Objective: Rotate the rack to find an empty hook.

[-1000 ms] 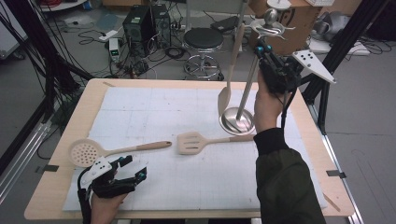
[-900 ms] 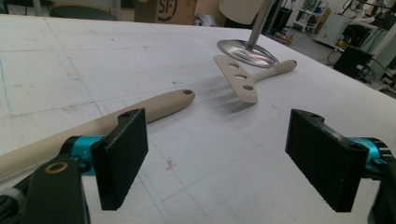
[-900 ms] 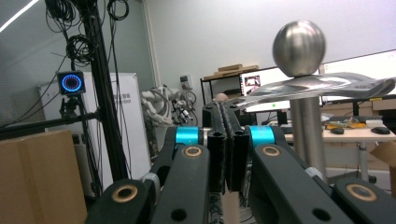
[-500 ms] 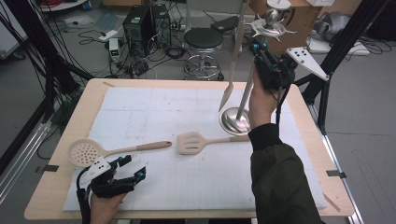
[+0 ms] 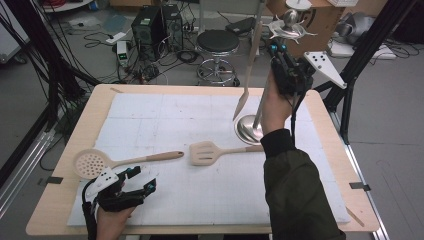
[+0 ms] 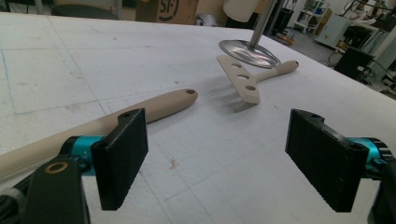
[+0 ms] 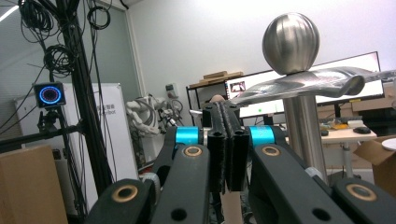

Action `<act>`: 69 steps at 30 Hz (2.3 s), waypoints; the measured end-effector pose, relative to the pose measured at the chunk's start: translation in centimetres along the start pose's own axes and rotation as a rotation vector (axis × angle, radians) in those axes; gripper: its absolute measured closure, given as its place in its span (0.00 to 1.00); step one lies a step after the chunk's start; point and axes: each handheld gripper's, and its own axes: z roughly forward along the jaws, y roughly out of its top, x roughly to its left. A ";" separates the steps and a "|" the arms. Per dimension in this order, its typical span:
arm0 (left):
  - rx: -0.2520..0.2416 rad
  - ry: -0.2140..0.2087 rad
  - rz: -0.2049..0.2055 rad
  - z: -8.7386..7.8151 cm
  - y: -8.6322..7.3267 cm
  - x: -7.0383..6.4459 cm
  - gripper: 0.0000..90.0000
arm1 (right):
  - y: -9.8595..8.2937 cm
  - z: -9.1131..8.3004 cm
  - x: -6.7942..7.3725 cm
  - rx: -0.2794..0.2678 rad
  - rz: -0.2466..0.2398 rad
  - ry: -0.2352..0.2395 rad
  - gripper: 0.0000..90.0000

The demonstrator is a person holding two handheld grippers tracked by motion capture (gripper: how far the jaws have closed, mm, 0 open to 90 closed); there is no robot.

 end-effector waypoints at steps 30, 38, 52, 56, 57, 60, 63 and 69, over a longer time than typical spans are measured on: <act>0.014 0.000 0.014 0.2 0.0 -0.3 0.24 | 1.6 -3.7 -4.3 -0.014 0.026 -0.012 1.00; 0.010 -0.004 0.015 0.1 0.0 -0.4 0.24 | 1.5 -3.9 -3.5 -0.004 -0.023 -0.003 0.99; 0.016 -0.004 0.018 0.3 0.0 -0.4 0.24 | 1.7 -3.7 -3.5 0.014 -0.058 0.044 0.99; 0.013 -0.002 0.014 0.2 0.0 -0.4 0.24 | 1.5 -3.6 -3.3 0.017 -0.048 0.055 0.99; 0.013 -0.003 0.014 0.2 0.0 -0.4 0.24 | 1.5 -3.5 -3.3 0.015 -0.053 0.056 1.00; 0.015 -0.003 0.017 0.3 0.0 -0.4 0.24 | 1.5 -3.5 -3.1 0.022 -0.056 0.057 1.00; 0.014 -0.005 0.018 0.3 0.0 -0.4 0.24 | 1.5 -3.4 -2.8 0.026 -0.055 0.057 1.00; 0.021 -0.008 0.021 0.5 -0.1 -0.5 0.24 | 1.3 -3.1 -2.7 0.067 -0.064 0.066 0.99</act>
